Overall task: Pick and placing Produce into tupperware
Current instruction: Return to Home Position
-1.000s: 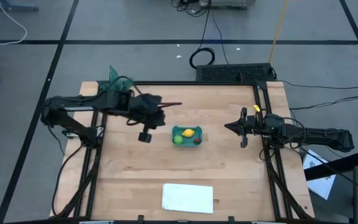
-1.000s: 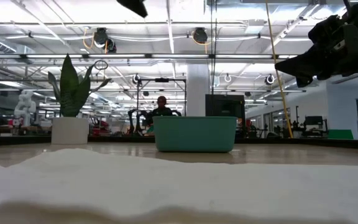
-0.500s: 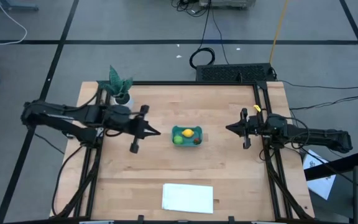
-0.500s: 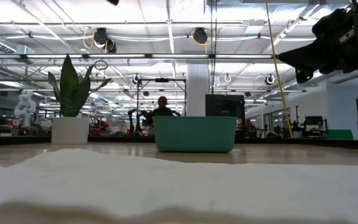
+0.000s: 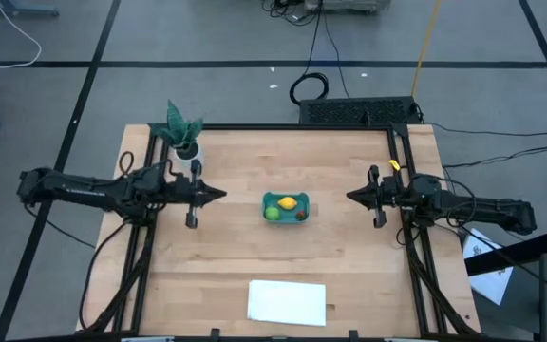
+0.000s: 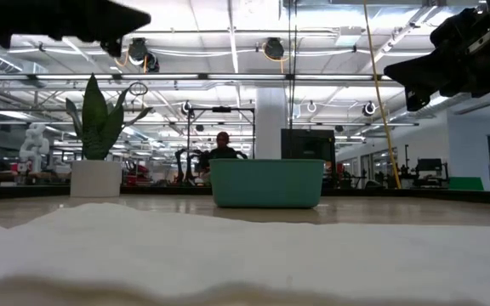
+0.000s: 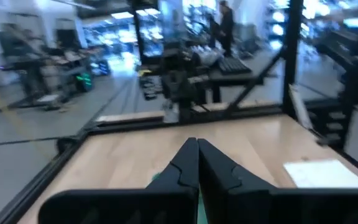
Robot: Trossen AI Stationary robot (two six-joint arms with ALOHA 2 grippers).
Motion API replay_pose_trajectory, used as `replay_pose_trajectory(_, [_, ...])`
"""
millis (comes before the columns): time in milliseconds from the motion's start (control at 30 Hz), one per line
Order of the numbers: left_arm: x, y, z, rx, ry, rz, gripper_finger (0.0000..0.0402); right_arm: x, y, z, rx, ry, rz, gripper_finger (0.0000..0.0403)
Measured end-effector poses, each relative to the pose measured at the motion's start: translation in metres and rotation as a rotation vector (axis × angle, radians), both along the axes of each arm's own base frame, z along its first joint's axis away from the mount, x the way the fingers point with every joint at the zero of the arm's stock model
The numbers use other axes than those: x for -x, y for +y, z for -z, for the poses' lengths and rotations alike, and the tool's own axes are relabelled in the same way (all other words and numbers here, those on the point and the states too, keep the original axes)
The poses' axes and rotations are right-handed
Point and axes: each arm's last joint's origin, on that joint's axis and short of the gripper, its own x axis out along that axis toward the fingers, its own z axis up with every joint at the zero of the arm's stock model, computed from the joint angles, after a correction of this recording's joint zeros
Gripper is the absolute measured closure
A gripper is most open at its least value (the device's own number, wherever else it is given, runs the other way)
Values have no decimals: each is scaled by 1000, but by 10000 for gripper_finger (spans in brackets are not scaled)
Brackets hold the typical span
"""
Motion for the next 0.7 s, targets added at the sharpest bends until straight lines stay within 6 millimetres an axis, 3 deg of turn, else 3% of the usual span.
replay_pose_trajectory(167, [8,-4,27,24,-13,-71,401,0,0,0,-17,-2,-1,403])
replay_pose_trajectory(700, [25,-8,71,40,-132,-118,401,0,1,-1,-21,-12,-27,403])
